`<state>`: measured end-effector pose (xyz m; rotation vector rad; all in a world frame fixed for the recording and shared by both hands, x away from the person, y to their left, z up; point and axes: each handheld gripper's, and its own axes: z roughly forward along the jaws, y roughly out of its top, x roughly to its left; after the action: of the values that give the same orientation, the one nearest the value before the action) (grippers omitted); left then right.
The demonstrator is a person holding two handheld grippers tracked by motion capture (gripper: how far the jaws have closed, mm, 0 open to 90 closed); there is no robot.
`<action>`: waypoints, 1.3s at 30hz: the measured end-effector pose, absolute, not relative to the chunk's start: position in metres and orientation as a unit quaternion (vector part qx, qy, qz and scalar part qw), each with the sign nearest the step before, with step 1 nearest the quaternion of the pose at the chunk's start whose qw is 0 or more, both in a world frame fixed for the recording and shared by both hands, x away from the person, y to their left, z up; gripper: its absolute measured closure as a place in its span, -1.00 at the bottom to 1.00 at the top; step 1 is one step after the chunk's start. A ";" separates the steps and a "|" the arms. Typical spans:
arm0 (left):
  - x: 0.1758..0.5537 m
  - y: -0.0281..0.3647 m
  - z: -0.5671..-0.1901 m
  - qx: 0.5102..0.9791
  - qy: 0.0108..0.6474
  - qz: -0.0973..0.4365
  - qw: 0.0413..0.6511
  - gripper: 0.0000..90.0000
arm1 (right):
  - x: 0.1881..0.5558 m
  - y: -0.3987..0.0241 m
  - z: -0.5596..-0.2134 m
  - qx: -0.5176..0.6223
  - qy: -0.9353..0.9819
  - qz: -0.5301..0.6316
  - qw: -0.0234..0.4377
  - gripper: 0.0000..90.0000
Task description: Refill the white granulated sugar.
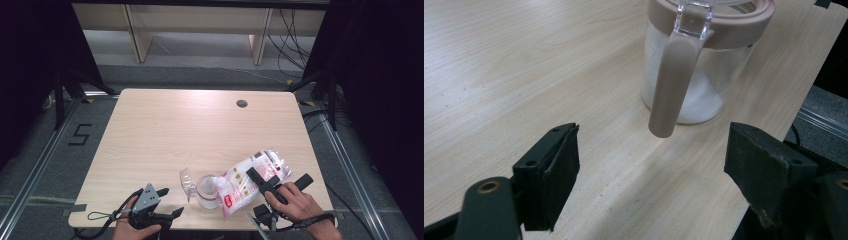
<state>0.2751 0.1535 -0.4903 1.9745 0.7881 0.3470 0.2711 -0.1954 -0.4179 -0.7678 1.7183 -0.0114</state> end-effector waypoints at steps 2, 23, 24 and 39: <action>0.275 0.153 -0.490 0.807 0.323 0.141 0.474 -0.52 | 0.271 -0.196 -0.418 -0.330 0.738 -0.006 0.589 0.47; 0.275 0.154 -0.490 0.807 0.322 0.142 0.474 -0.52 | 0.269 -0.196 -0.418 -0.330 0.741 -0.004 0.585 0.48; 0.275 0.153 -0.490 0.807 0.322 0.142 0.474 -0.52 | 0.270 -0.195 -0.417 -0.332 0.741 -0.004 0.584 0.48; 0.276 0.154 -0.490 0.811 0.313 0.146 0.473 -0.52 | 0.269 -0.196 -0.417 -0.331 0.742 -0.003 0.584 0.49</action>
<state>0.2764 0.1541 -0.4900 1.9849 0.7653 0.3580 0.2691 -0.1956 -0.4168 -0.7715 1.7307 -0.0075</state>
